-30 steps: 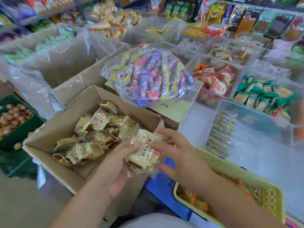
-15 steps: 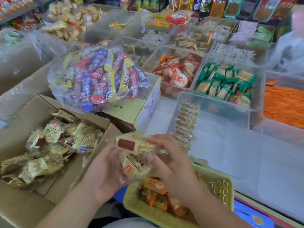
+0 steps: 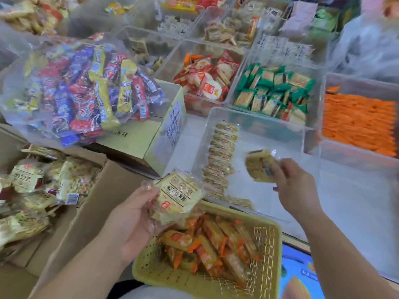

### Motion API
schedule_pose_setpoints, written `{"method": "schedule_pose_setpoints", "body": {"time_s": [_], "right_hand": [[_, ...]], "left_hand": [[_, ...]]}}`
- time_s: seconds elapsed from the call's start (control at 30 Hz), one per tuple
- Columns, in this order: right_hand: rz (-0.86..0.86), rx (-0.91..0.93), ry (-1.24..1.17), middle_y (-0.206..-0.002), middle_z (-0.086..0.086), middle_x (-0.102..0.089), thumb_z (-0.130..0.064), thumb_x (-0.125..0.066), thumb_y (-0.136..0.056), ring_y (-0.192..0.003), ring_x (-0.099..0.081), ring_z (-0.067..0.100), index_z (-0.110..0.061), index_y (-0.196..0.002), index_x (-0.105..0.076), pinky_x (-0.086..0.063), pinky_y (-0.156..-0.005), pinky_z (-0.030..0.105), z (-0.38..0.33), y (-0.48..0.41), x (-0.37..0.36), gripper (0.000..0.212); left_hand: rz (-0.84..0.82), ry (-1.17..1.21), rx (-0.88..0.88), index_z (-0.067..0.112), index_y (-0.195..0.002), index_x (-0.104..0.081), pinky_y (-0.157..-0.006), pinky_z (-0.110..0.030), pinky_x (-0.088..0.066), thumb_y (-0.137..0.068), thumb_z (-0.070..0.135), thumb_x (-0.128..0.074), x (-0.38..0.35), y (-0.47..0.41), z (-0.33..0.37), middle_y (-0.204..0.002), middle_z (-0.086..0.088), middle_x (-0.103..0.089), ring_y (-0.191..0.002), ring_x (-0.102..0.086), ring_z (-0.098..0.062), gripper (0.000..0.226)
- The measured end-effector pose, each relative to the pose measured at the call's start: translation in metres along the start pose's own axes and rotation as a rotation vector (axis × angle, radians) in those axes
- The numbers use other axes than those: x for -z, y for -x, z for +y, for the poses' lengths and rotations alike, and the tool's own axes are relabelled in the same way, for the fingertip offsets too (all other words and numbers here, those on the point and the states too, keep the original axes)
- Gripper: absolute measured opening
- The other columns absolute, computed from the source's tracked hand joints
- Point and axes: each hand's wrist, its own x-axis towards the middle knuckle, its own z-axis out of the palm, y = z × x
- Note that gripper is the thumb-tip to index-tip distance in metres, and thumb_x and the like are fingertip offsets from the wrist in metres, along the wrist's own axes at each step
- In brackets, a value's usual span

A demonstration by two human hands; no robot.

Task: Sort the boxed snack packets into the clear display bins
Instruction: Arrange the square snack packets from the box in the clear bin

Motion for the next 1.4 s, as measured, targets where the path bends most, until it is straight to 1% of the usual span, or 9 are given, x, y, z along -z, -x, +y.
{"method": "schedule_pose_setpoints", "body": {"time_s": [0.1,0.2,0.27,0.4,0.6,0.67,0.77,1.03,1.4], "right_hand": [[-0.232,-0.009,0.525,-0.073,0.002,-0.053,-0.031,-0.043,-0.106,-0.078,-0.058,0.034,-0.015,-0.087,-0.052,-0.036,-0.062,0.036,0.02,-0.019,-0.014,0.026],[-0.384,0.076,0.83,-0.089,0.006,-0.059,-0.008,-0.049,-0.097,-0.074,-0.051,0.028,-0.014,-0.096,-0.052,-0.039,-0.065,0.033,0.02,-0.026,-0.032,0.007],[-0.502,0.087,0.907,-0.091,0.006,-0.057,0.001,-0.05,-0.09,-0.077,-0.052,0.027,-0.015,-0.102,-0.055,-0.04,-0.067,0.032,0.017,-0.029,-0.042,0.021],[-0.682,0.192,0.884,-0.078,0.001,-0.051,0.0,-0.048,-0.094,-0.082,-0.055,0.027,-0.016,-0.094,-0.054,-0.045,-0.07,0.033,0.017,-0.032,-0.06,0.017],[-0.871,0.081,0.668,-0.123,0.004,-0.065,-0.022,-0.036,-0.11,-0.111,-0.056,0.024,-0.022,-0.13,-0.059,-0.043,-0.081,0.029,0.009,-0.035,-0.071,0.03],[-0.927,0.043,0.679,-0.15,0.011,-0.05,-0.031,-0.031,-0.111,-0.131,-0.049,0.027,-0.014,-0.153,-0.037,-0.038,-0.098,0.03,0.01,-0.031,-0.073,0.046],[-0.965,-0.025,0.59,-0.163,0.011,-0.031,-0.042,-0.03,-0.109,-0.146,-0.034,0.028,-0.014,-0.161,-0.017,-0.029,-0.113,0.032,0.015,-0.022,-0.073,0.06],[-1.032,-0.129,0.433,-0.169,-0.003,-0.01,-0.075,-0.02,-0.095,-0.155,-0.013,0.019,-0.028,-0.162,-0.01,-0.008,-0.123,0.039,0.009,-0.011,-0.065,0.083],[-0.748,0.002,0.31,-0.163,-0.005,-0.033,-0.082,-0.023,-0.08,-0.147,-0.033,0.017,-0.032,-0.156,-0.032,-0.026,-0.115,0.035,-0.047,0.013,-0.037,0.091]], "left_hand": [[0.009,-0.011,-0.034,0.01,-0.13,-0.063,-0.075,-0.052,-0.064,-0.087,0.024,-0.062,0.003,0.002,0.0,-0.121,-0.018,-0.073,-0.099,-0.076,-0.036,0.046],[0.02,-0.007,-0.025,0.01,-0.128,-0.065,-0.073,-0.049,-0.065,-0.087,0.024,-0.062,0.004,0.002,-0.005,-0.122,-0.018,-0.073,-0.101,-0.075,-0.035,0.044],[0.037,0.009,-0.002,0.01,-0.128,-0.064,-0.079,-0.054,-0.063,-0.085,0.023,-0.063,0.004,0.004,-0.011,-0.122,-0.019,-0.073,-0.104,-0.074,-0.037,0.045],[0.056,0.009,0.013,0.011,-0.13,-0.063,-0.086,-0.058,-0.055,-0.082,0.022,-0.065,0.004,0.006,-0.017,-0.119,-0.017,-0.075,-0.102,-0.075,-0.037,0.049],[0.055,0.011,0.009,0.01,-0.133,-0.06,-0.084,-0.055,-0.058,-0.085,0.023,-0.064,0.002,0.011,-0.019,-0.121,-0.018,-0.074,-0.104,-0.074,-0.038,0.05],[0.052,0.004,0.005,0.011,-0.133,-0.061,-0.082,-0.052,-0.06,-0.085,0.024,-0.065,0.0,0.013,-0.019,-0.121,-0.018,-0.074,-0.104,-0.074,-0.037,0.05],[0.045,0.012,-0.001,0.014,-0.133,-0.062,-0.078,-0.048,-0.062,-0.084,0.025,-0.065,-0.001,0.016,-0.019,-0.122,-0.016,-0.074,-0.104,-0.075,-0.035,0.05],[0.044,0.039,-0.015,0.015,-0.132,-0.062,-0.073,-0.045,-0.065,-0.084,0.026,-0.066,0.002,0.022,-0.019,-0.121,-0.015,-0.074,-0.103,-0.075,-0.034,0.049],[0.085,-0.059,-0.141,0.021,-0.124,-0.065,-0.074,-0.045,-0.06,-0.081,0.028,-0.07,0.002,0.027,-0.017,-0.118,-0.012,-0.076,-0.1,-0.076,-0.031,0.044]]}}
